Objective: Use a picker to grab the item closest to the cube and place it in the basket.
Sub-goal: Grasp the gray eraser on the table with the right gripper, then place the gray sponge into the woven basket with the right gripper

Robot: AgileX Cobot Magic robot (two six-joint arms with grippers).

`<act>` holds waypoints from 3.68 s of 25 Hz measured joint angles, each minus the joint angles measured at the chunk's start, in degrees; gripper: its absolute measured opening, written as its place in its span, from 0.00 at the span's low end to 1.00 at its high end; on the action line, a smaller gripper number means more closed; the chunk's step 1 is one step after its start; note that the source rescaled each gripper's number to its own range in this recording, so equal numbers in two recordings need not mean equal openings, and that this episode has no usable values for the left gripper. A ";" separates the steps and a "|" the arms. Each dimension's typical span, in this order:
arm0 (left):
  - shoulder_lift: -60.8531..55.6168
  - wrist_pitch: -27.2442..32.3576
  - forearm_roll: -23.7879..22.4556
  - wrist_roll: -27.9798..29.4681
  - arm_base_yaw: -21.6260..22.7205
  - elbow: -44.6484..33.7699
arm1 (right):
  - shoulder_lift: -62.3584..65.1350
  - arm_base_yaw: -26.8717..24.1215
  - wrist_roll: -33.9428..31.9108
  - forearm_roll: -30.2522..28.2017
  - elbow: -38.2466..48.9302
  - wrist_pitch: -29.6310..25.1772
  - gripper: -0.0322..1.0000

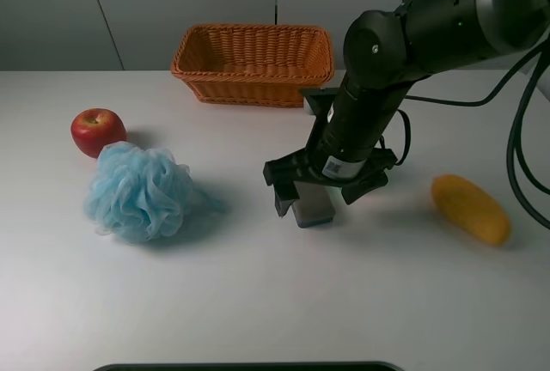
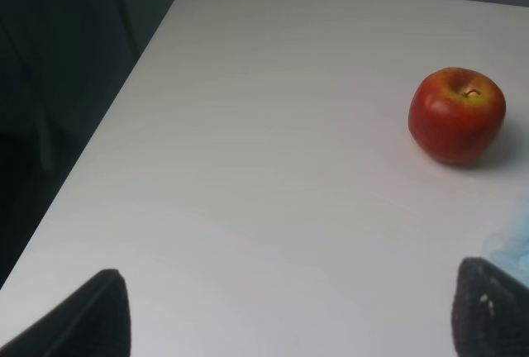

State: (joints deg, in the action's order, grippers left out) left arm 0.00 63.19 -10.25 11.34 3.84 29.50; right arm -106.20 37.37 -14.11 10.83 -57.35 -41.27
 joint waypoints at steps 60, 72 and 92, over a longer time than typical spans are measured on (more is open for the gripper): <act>0.00 0.00 0.00 0.11 0.00 0.00 | 9.40 0.23 2.58 -1.09 -1.20 6.12 0.08; 0.00 0.00 0.00 0.11 0.00 0.00 | 8.00 0.23 2.63 -17.92 -18.89 10.25 0.08; 0.00 0.00 0.00 0.22 0.00 0.00 | -30.09 -5.00 4.36 -19.52 -54.76 11.63 0.08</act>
State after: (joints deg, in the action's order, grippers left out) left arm 0.00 63.19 -10.25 11.56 3.84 29.50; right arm -136.29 32.36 -9.75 -8.69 -112.11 -29.65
